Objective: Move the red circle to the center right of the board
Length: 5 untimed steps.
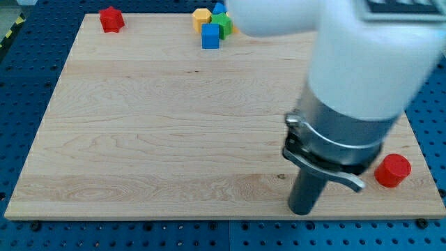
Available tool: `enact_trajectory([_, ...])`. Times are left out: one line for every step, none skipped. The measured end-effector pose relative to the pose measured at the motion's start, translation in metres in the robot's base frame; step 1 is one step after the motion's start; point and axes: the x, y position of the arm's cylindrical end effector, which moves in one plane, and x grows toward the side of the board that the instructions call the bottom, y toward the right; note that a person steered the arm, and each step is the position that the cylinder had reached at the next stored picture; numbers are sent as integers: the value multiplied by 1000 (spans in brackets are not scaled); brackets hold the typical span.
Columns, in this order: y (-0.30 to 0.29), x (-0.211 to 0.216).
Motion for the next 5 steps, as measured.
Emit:
enact_trajectory([74,0])
enact_trajectory([138,0])
enact_trajectory([144,-2])
enact_trajectory([139,-16])
enact_trajectory([130,-35])
